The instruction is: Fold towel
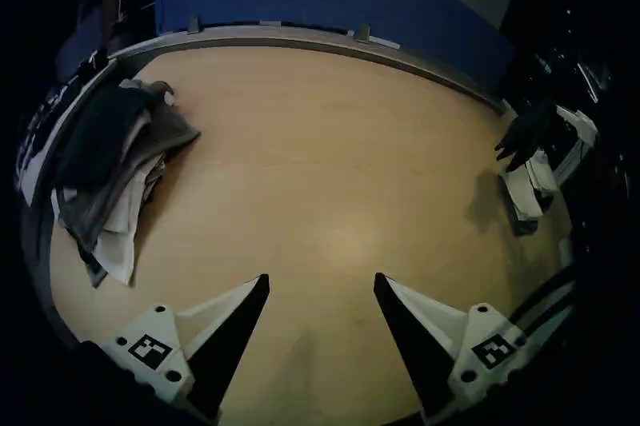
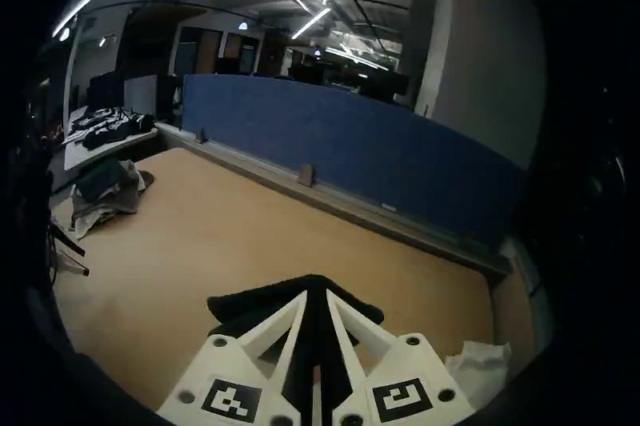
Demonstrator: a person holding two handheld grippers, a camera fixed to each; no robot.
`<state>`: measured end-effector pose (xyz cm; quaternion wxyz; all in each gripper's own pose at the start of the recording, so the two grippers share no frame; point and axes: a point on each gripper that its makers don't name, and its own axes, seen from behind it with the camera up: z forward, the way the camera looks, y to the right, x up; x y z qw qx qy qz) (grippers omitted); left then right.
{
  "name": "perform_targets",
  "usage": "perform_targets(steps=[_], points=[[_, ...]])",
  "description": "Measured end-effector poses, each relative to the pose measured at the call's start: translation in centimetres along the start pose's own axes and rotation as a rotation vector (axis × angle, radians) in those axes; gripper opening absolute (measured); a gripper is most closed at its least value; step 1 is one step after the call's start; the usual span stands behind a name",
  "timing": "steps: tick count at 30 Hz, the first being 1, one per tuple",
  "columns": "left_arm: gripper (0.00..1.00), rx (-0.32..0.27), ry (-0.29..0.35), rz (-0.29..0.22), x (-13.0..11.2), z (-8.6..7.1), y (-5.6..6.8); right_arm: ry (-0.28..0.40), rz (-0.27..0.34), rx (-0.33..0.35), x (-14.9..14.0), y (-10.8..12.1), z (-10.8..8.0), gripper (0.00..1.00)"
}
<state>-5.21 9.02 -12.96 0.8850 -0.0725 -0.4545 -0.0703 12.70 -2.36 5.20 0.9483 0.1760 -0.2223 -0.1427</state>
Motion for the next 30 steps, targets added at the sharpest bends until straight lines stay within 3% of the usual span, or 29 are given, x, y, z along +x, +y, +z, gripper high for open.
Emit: perform_targets(steps=[14, 23, 30], points=[[0.98, 0.008, -0.008, 0.006, 0.1, 0.5, 0.3, -0.022, 0.016, -0.044, -1.1, 4.1, 1.1, 0.02], [0.98, 0.009, -0.011, 0.010, 0.2, 0.8, 0.6, -0.037, 0.026, -0.054, -2.1, 5.3, 1.4, 0.02], [0.98, 0.009, -0.013, 0.017, 0.3, 0.9, 1.0, -0.061, 0.046, -0.060, -4.0, 5.2, 0.5, 0.02]])
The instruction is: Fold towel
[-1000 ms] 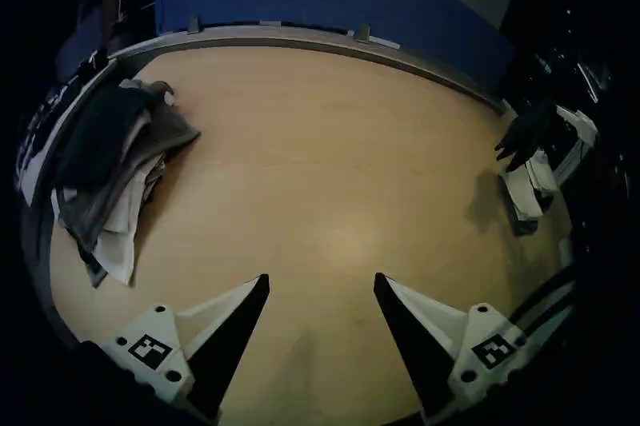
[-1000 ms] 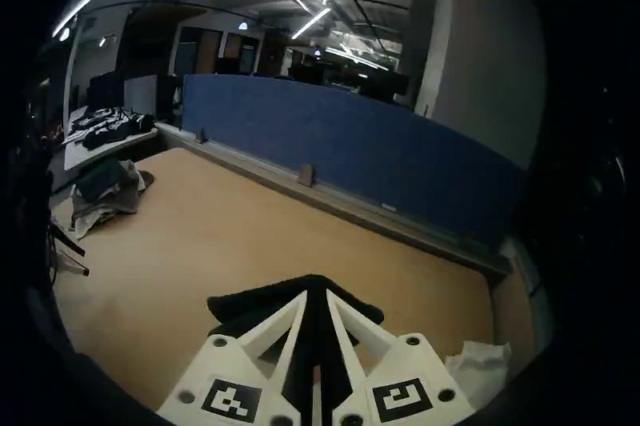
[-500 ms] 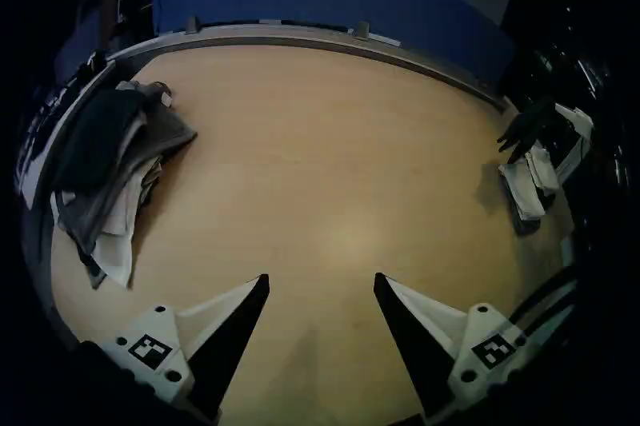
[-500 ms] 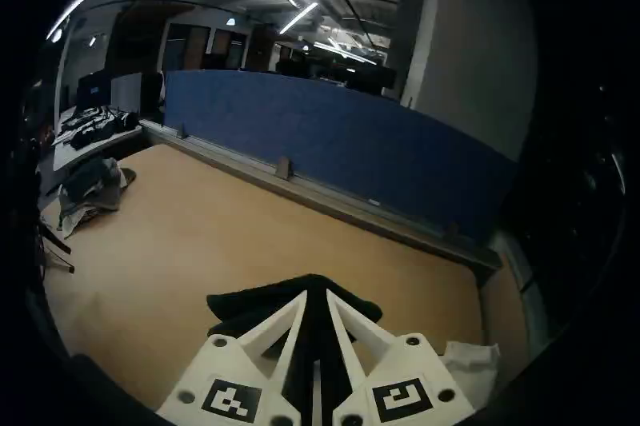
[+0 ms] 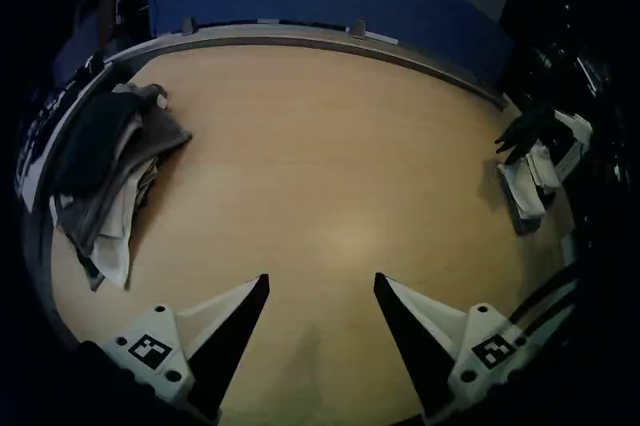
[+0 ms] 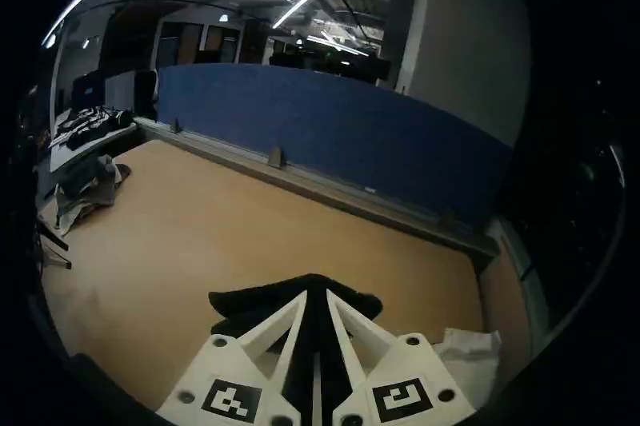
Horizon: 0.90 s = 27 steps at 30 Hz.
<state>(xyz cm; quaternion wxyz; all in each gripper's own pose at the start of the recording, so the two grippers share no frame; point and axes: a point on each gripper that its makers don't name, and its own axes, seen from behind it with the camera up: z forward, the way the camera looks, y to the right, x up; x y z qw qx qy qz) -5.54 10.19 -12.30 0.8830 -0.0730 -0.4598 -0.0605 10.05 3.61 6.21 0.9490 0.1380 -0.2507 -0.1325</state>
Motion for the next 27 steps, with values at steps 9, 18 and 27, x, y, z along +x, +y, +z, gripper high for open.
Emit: perform_targets(steps=[9, 18, 27], points=[[0.98, -0.004, -0.002, 0.011, -0.2, -0.2, 0.5, -0.087, 0.069, -0.048, -7.0, 0.8, -3.4, 0.02], [0.98, -0.008, -0.007, 0.031, -0.4, -0.2, 1.1, -0.171, 0.163, -0.129, -13.9, 3.2, -6.4, 0.02], [0.97, -0.011, -0.004, 0.044, -0.4, -0.5, 1.7, -0.262, 0.223, -0.183, -19.6, 4.3, -6.8, 0.02]])
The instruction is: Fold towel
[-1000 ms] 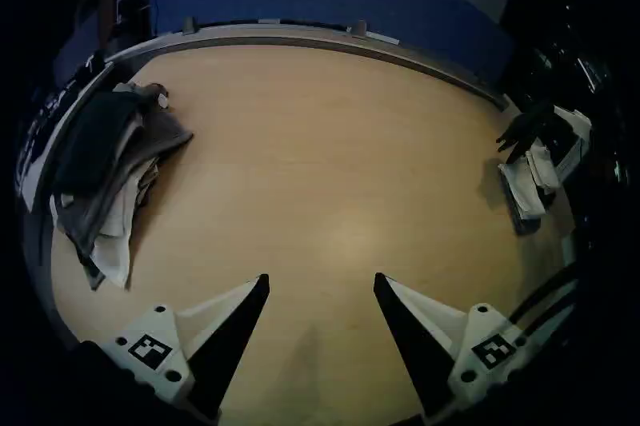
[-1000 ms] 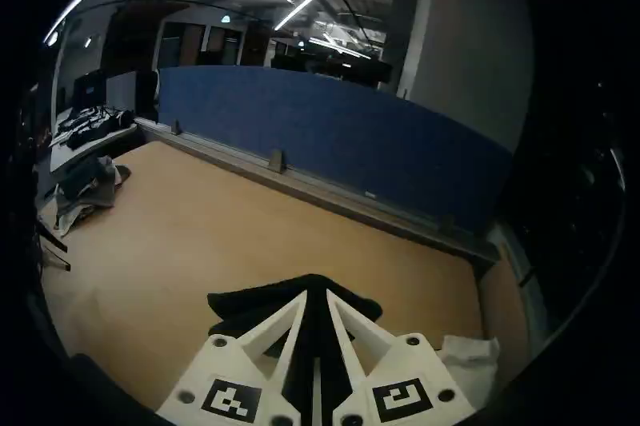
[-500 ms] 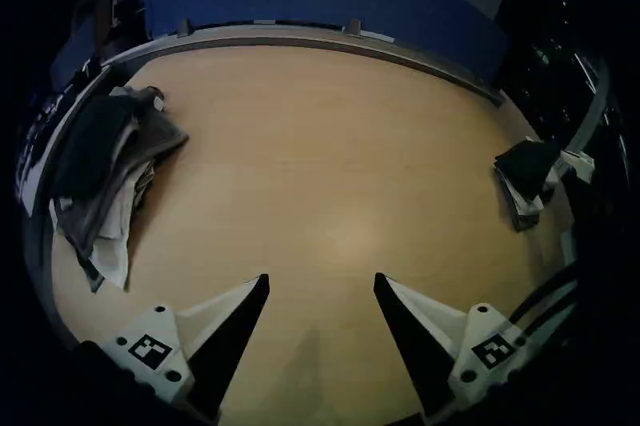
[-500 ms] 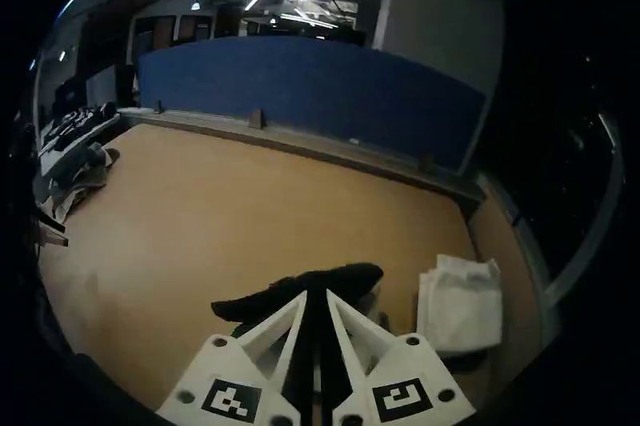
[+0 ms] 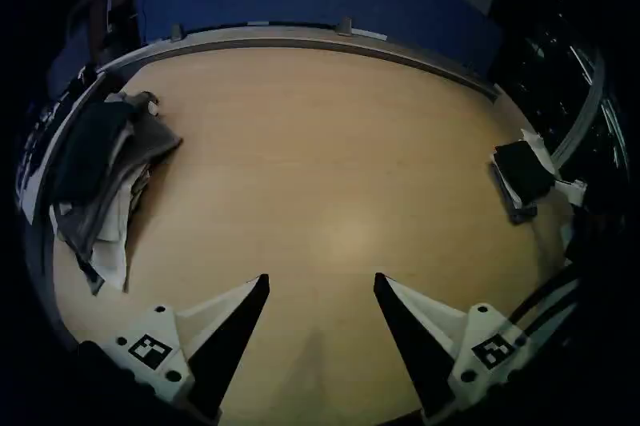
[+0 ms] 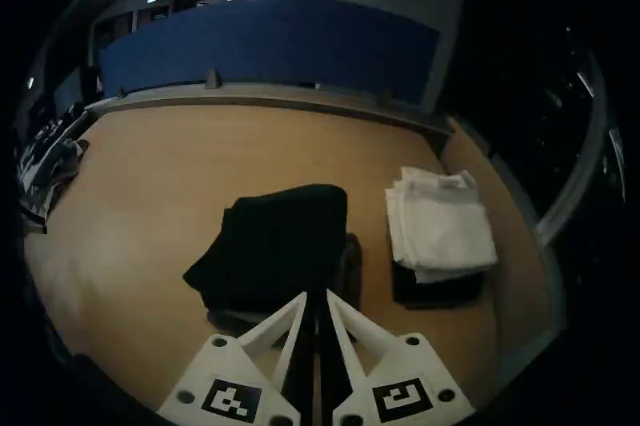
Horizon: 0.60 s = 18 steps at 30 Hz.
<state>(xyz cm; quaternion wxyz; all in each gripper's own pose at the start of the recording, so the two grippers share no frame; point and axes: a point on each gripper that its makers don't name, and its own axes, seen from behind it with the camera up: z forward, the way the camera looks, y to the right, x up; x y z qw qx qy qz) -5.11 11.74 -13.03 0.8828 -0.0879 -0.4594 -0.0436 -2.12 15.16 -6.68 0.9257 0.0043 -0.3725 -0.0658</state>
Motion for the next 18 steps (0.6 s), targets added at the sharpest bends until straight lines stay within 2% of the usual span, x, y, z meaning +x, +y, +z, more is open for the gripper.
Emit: perform_targets(steps=[11, 16, 18], points=[[0.98, 0.010, 0.004, 0.000, -0.1, -0.6, -0.3, -0.100, 0.028, -0.056, -4.7, 1.8, 2.2, 0.02], [0.97, 0.014, 0.005, 0.003, -0.1, -0.8, -0.4, -0.121, 0.043, -0.063, -5.6, 2.0, 2.9, 0.03], [0.97, 0.014, 0.005, 0.002, 0.0, -0.8, -0.5, -0.125, 0.045, -0.071, -5.8, 2.2, 3.0, 0.07]])
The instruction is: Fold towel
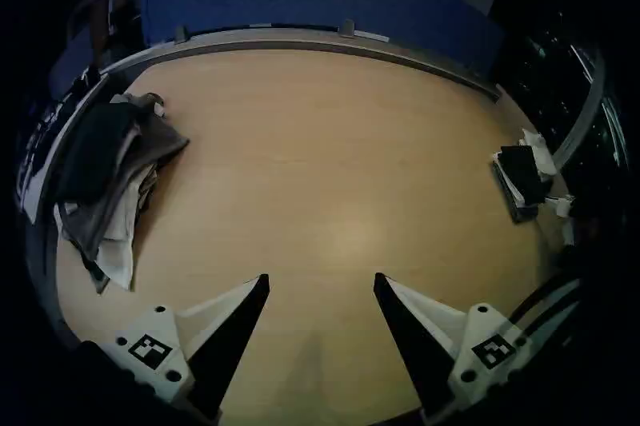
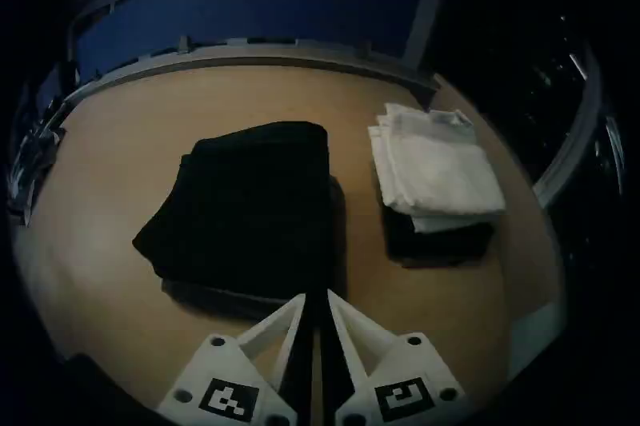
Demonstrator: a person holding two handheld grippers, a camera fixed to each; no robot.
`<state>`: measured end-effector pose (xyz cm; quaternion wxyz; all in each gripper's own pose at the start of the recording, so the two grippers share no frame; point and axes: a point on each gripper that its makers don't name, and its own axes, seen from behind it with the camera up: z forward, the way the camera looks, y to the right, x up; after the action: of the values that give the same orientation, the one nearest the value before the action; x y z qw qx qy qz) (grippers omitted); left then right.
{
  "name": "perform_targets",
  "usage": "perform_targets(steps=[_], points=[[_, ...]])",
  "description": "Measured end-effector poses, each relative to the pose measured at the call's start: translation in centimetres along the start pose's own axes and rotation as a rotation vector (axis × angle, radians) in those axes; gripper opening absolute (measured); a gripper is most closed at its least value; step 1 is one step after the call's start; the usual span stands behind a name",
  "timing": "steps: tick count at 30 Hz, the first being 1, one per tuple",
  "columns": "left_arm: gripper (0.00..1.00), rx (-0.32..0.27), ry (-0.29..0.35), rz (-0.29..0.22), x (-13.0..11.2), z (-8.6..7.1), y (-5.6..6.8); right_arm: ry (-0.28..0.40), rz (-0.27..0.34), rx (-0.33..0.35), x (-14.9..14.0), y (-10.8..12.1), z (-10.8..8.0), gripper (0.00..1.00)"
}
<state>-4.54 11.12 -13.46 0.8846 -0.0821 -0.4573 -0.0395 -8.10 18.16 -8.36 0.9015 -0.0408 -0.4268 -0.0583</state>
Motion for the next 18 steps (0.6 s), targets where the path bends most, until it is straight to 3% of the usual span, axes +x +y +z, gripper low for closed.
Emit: perform_targets(steps=[5, 12, 13, 16, 17, 18], points=[[0.98, 0.000, 0.003, -0.001, 0.1, 0.0, -0.1, 0.000, 0.003, -0.025, -0.1, 0.5, -0.4, 0.31], [0.98, -0.003, 0.005, -0.001, 0.4, 0.2, -0.1, 0.017, 0.002, -0.042, -0.1, 0.8, -1.4, 0.38], [0.98, -0.004, 0.006, 0.000, 0.5, 0.2, -0.1, 0.017, 0.002, -0.044, -0.2, 0.8, -1.5, 0.46], [0.98, -0.005, 0.009, 0.002, 0.6, 0.2, -0.1, 0.026, 0.001, -0.043, -0.2, 0.5, -1.9, 0.92], [0.98, -0.005, 0.010, 0.002, 0.6, 0.2, -0.1, 0.030, 0.001, -0.041, -0.2, 0.4, -2.0, 1.00], [0.97, -0.005, 0.012, 0.003, 0.7, 0.2, -0.1, 0.037, 0.002, -0.041, -0.1, 0.3, -2.2, 1.00]])
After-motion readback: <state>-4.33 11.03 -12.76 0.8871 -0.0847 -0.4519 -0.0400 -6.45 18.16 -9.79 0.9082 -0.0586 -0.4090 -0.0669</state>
